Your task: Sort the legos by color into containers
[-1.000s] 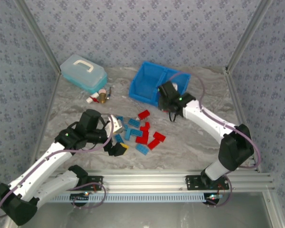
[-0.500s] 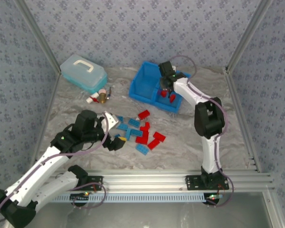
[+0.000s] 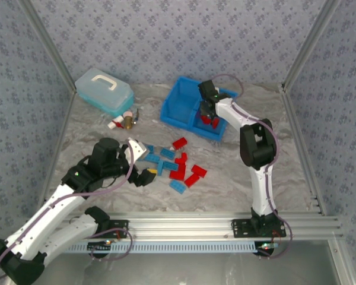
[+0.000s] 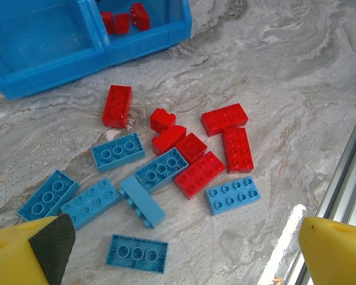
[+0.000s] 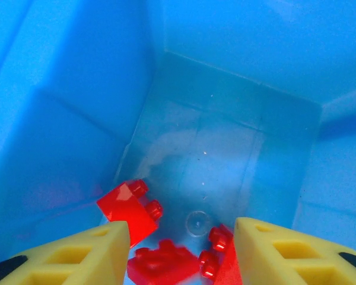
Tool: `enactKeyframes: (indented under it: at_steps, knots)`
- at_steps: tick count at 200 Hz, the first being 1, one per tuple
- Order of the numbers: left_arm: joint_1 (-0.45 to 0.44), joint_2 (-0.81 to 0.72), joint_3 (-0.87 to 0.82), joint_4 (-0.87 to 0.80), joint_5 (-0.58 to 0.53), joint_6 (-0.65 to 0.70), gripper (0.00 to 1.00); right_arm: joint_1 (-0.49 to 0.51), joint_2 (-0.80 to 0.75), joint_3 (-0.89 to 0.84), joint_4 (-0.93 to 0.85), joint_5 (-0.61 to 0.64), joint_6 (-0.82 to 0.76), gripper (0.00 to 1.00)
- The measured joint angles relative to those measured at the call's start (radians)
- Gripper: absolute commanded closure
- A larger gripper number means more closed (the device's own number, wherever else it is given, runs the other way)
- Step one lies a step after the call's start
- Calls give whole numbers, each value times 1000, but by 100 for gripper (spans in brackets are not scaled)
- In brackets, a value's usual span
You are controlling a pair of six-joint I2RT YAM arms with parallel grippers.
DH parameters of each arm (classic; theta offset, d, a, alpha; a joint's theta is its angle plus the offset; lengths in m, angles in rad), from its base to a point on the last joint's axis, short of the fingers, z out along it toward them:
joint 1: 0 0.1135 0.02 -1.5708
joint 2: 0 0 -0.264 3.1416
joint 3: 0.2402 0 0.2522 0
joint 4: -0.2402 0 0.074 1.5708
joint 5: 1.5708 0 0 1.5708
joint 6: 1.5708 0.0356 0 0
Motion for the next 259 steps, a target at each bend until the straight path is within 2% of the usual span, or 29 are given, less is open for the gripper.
enactKeyframes:
  at_steps: [26,43,68,89,120,149,175,259]
  knots:
    - [0,0,0,0,0,0,1,2,-43,-10,-21,-6,-4,48]
    - [0,0,0,0,0,0,1,13,-142,-80,-16,-19,-9,48]
    - [0,0,0,-1,0,0,1,63,-384,-276,10,-45,-21,48]
    - [0,0,0,-2,0,3,1,145,-602,-470,51,-81,-40,47]
    - [0,0,0,-2,3,8,1,251,-784,-747,70,-164,-91,47]
    - [0,0,0,-2,10,11,1,259,-806,-893,46,-271,-130,46]
    - [2,3,0,-2,19,11,1,265,-791,-918,35,-338,-159,48]
    - [2,7,-3,-2,26,11,1,274,-610,-893,9,-368,-233,52]
